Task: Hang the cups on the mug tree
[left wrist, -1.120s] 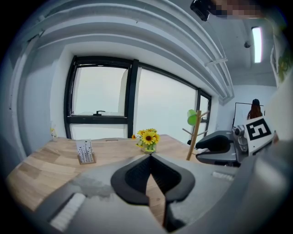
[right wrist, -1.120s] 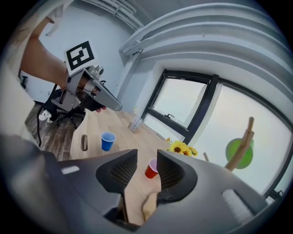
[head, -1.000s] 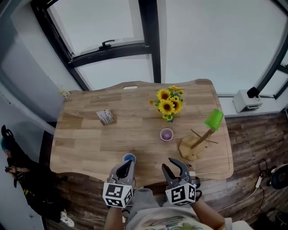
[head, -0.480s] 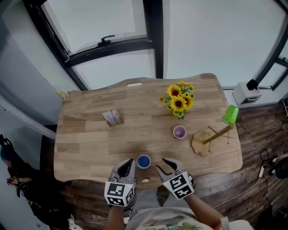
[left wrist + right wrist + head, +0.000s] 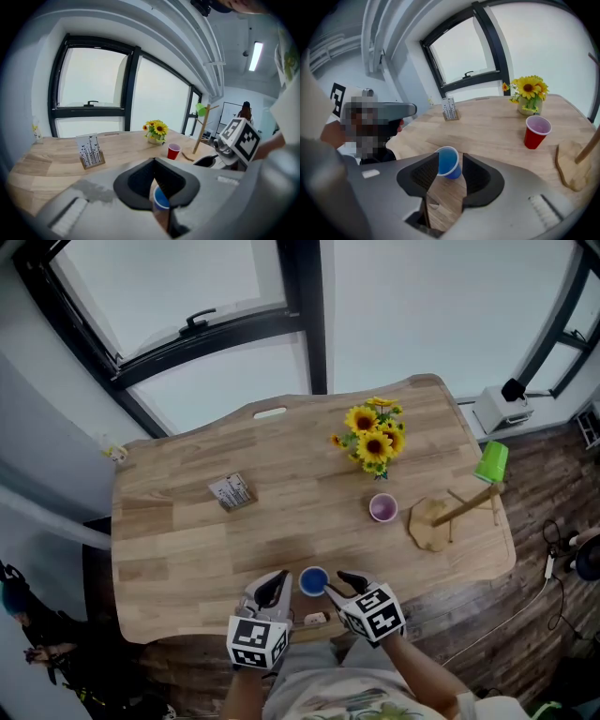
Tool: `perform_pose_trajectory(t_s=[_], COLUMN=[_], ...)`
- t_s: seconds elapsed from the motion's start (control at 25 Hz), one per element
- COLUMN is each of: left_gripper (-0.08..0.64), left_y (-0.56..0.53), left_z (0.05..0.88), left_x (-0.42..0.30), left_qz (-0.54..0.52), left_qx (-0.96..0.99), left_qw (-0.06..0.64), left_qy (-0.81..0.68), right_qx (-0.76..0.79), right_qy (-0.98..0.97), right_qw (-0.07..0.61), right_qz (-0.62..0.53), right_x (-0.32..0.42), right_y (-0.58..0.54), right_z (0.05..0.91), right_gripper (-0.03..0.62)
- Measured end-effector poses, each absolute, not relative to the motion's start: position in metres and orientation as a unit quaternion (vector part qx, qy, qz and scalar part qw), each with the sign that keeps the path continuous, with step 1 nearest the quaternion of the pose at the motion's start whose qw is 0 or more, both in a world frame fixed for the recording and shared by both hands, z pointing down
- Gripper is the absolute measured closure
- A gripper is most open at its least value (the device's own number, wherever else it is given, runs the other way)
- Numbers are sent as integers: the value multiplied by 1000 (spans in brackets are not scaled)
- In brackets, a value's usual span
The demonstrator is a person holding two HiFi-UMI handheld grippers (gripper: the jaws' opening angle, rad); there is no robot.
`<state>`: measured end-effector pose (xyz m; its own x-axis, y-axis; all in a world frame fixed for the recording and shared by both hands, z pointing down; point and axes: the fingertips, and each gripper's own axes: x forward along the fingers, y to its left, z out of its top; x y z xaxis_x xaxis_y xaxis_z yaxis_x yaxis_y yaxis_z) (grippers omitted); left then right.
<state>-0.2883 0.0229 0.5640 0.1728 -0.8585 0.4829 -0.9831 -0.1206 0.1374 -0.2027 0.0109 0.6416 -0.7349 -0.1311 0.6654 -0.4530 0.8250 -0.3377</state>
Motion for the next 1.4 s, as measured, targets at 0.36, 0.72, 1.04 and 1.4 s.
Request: perform_pose_trajectory(t_s=[0.36,0.72,1.04,1.4], left_gripper=[557,557,557,557], left_y=[14,7,3,-5], left_z=[581,589,591,583], left_x=[-296,-292,-288,-277], left_qz=[165,177,181,176], left_qx=[772,793,800,800], left_qw=[218,215,216,211], left_qy=[-574,-541,-530,-534], right_qx=[211,228,239,258], right_qy=[-860,-834,-836,-856], right_qw=[333,353,357,327], right_qz=[323,358,342,307], right_x=[-215,-214,-210,-197], right_y=[12,16,12,-8], right_z=[678,695,691,660], right_gripper=[430,501,561,561])
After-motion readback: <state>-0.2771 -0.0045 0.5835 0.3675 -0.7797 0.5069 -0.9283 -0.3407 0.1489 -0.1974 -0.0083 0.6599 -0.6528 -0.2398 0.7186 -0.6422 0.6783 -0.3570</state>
